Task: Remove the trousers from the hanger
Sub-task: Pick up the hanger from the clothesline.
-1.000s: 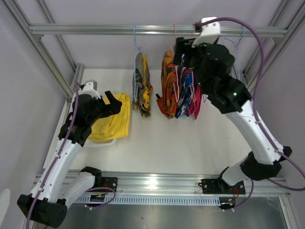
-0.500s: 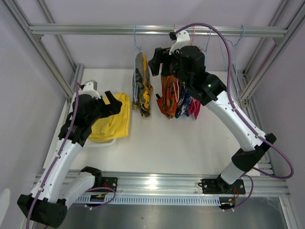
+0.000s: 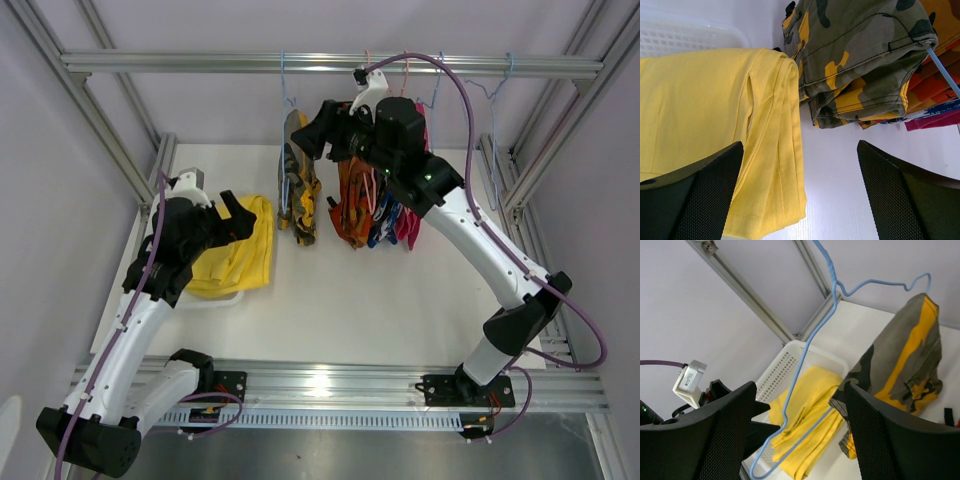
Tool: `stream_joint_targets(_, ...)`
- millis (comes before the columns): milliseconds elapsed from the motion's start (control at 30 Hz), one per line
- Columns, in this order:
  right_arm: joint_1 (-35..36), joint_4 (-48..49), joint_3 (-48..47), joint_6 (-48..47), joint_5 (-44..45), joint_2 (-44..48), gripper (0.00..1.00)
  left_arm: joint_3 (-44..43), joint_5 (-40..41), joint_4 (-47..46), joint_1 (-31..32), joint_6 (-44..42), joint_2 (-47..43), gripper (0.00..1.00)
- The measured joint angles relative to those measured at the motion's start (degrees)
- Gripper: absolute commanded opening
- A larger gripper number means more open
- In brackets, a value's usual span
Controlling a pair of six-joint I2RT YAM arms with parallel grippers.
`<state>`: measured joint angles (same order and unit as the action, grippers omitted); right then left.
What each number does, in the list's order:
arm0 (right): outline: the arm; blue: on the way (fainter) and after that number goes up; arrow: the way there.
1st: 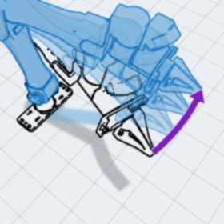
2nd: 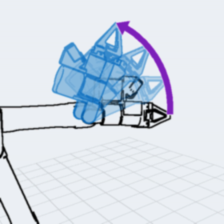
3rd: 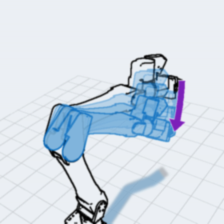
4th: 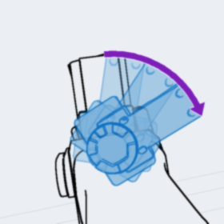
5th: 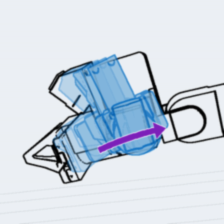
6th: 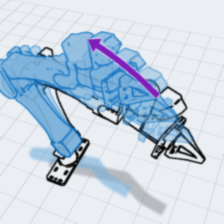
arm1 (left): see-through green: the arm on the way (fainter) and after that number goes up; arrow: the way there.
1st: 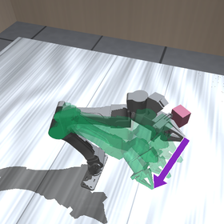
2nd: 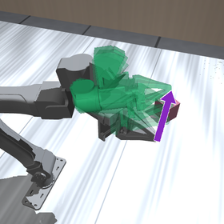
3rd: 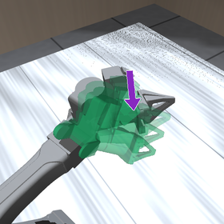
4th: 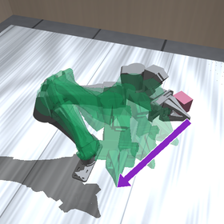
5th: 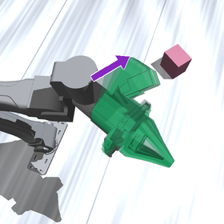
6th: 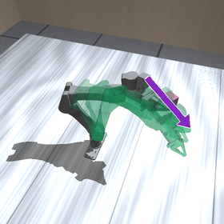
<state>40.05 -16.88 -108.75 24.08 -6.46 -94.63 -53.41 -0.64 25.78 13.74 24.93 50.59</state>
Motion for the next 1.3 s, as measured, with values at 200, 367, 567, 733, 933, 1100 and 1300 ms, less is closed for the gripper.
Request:
stream_joint_targets(200, 0.37, 2.80, 0.00, 1.99, -2.47, -2.64, 0.74, 0.00, -0.02, 0.00, 0.00, 0.00, -0.02, 0.99)
stream_joint_targets(367, 0.83, 4.42, -0.02, 3.15, -3.76, -5.44, 0.74, 0.00, -0.02, 0.00, 0.00, 0.00, -0.02, 0.99)
stream_joint_targets(567, 1.66, 5.14, -0.61, 3.80, -4.87, -8.92, 0.71, 0.00, -0.04, 0.00, 0.00, 0.00, -0.02, 0.99)
stream_joint_targets(733, 2.01, 5.68, -0.68, 5.07, -5.84, -10.23, 0.52, 0.00, -0.04, 0.00, 0.00, 0.00, -0.02, 0.99)
stream_joint_targets(933, 2.14, 9.09, -0.39, 7.50, -7.13, -10.27, 0.38, 0.00, -0.07, 0.00, 0.00, 0.00, -0.02, 1.00)
stream_joint_targets(1100, 2.12, 13.07, 1.73, 9.66, -8.68, -10.25, 0.34, 0.02, -0.07, 0.00, 0.00, 0.00, -0.04, 0.99)
stream_joint_targets(1300, 2.03, 16.59, 3.96, 12.28, -10.03, -10.25, 0.18, 0.02, -0.09, 0.00, 0.00, 0.00, -0.28, 0.99)
